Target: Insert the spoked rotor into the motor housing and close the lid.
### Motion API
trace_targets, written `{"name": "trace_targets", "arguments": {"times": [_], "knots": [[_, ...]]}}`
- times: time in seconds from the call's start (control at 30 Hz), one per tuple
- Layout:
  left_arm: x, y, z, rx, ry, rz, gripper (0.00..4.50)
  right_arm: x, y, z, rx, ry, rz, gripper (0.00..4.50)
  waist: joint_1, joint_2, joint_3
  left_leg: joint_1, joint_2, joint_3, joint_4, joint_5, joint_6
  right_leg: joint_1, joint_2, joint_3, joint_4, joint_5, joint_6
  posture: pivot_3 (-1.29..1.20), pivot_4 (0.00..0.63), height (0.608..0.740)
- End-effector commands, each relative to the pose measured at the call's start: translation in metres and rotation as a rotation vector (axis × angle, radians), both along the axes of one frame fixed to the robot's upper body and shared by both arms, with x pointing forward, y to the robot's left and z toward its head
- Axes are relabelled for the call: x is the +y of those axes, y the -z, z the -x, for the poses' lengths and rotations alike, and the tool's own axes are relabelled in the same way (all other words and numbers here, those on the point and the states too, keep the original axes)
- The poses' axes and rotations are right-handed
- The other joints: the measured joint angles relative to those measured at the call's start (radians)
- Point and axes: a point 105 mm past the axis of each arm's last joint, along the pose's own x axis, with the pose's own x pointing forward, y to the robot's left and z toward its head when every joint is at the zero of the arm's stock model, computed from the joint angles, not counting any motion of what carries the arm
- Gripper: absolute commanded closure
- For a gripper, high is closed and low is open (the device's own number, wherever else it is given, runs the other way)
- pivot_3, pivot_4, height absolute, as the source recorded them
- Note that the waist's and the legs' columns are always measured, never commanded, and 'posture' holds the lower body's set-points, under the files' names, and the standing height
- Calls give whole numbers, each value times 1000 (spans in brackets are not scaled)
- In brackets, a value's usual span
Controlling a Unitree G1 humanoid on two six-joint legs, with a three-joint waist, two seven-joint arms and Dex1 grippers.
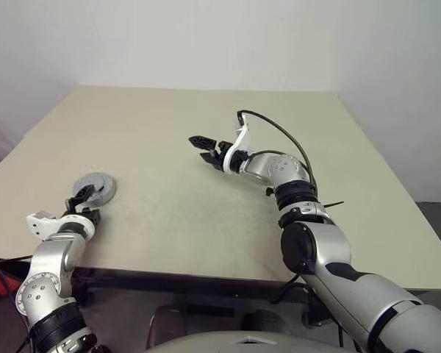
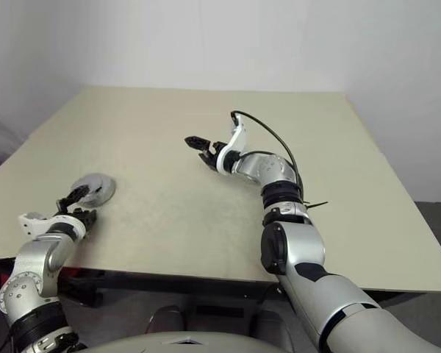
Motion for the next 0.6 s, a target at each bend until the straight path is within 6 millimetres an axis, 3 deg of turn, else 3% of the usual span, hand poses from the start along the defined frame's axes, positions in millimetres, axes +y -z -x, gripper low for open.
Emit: {"name": "trace_targets", "arguments": {"times": [0.03,0.1,0.37,0.6], "knots": [[-58,7,-10,30,289,-26,166,-3,-16,-5,-114,-6,34,467,7,1,0,0,0,0,0,0,0,1,0,0,0,-1,1,0,0,740],[-70,-8,-18,-30,373,-136,166,-7,-16,-4,-192,-30,88,467,17,1,0,0,0,0,1,0,-1,2,-2,-1,0,-1,2,0,0,740],[-87,-50,-46,-213,542,-589,166,-43,1,4,-490,-114,311,467,22,-5,0,-1,1,2,1,3,-1,3,-3,-2,0,1,5,0,0,740],[-93,-60,-52,-297,660,-873,166,-74,-2,27,-599,-308,273,467,6,-4,1,-2,1,3,0,2,0,1,-3,-1,0,3,-2,0,0,740]]}}
